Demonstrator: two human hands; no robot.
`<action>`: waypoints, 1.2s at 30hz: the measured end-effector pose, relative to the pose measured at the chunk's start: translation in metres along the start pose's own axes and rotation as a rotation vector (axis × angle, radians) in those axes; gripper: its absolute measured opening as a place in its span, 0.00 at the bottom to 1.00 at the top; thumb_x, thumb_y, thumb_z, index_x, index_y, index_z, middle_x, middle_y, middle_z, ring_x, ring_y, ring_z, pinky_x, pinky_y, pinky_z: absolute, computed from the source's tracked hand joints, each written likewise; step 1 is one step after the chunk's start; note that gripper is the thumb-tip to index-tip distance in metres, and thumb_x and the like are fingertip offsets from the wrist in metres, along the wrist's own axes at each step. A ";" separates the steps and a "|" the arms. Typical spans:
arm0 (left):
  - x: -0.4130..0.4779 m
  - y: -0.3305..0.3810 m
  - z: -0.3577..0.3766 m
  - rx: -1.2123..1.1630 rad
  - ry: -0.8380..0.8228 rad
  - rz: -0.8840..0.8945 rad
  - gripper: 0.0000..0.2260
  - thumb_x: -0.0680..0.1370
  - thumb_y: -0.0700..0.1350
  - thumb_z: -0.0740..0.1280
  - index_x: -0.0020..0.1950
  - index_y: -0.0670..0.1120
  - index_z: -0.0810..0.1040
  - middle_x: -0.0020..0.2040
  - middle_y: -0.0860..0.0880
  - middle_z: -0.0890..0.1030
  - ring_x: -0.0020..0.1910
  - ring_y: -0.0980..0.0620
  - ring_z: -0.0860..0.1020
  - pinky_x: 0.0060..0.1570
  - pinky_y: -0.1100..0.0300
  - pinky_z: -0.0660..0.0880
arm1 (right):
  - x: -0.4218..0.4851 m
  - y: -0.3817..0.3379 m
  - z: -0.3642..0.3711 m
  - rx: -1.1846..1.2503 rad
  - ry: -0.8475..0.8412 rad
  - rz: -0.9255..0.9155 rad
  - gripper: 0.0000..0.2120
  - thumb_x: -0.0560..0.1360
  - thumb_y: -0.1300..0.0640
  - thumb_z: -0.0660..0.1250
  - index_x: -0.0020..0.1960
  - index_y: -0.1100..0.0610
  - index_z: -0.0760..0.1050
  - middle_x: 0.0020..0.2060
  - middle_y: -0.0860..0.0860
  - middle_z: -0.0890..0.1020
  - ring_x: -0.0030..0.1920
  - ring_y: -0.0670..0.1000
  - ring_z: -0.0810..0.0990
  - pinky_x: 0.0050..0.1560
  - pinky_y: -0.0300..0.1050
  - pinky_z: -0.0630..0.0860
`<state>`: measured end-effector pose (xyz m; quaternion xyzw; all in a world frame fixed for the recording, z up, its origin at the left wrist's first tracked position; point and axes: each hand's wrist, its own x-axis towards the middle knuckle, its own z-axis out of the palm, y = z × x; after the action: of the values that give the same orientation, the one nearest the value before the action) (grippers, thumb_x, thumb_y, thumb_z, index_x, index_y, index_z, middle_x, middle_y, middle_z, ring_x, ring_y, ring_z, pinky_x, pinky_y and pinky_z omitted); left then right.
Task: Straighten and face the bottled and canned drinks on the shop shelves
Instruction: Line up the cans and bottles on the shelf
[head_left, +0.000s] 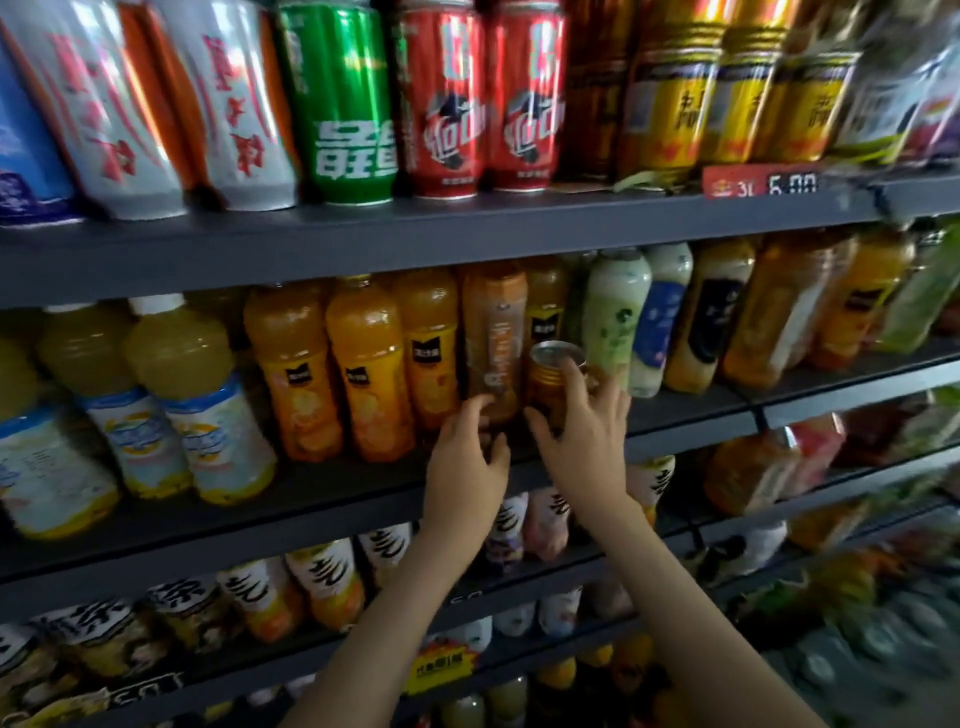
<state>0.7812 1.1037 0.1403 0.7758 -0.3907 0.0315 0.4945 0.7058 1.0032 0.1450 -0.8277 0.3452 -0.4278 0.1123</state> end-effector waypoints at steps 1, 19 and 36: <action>0.004 0.006 0.010 -0.006 0.001 -0.004 0.19 0.77 0.42 0.66 0.68 0.50 0.69 0.59 0.48 0.75 0.55 0.53 0.76 0.54 0.54 0.77 | 0.004 0.005 0.001 -0.001 -0.029 -0.032 0.29 0.72 0.53 0.71 0.69 0.59 0.65 0.63 0.65 0.68 0.62 0.65 0.66 0.60 0.60 0.68; 0.008 0.093 -0.038 -0.096 0.061 0.152 0.29 0.62 0.59 0.75 0.60 0.64 0.67 0.60 0.59 0.73 0.59 0.64 0.72 0.55 0.69 0.71 | 0.049 -0.014 -0.106 1.052 -0.296 -0.136 0.30 0.65 0.48 0.75 0.58 0.42 0.59 0.56 0.50 0.73 0.55 0.45 0.77 0.52 0.42 0.78; 0.037 0.170 -0.139 -0.566 0.120 0.289 0.31 0.61 0.54 0.77 0.62 0.58 0.72 0.53 0.59 0.80 0.53 0.59 0.80 0.46 0.65 0.76 | 0.098 -0.080 -0.182 0.993 -0.452 -0.287 0.26 0.59 0.38 0.72 0.56 0.38 0.71 0.49 0.36 0.77 0.52 0.42 0.79 0.46 0.37 0.78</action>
<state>0.7449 1.1578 0.3536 0.5408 -0.4603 0.0371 0.7030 0.6402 1.0164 0.3564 -0.7853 -0.0463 -0.3619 0.5001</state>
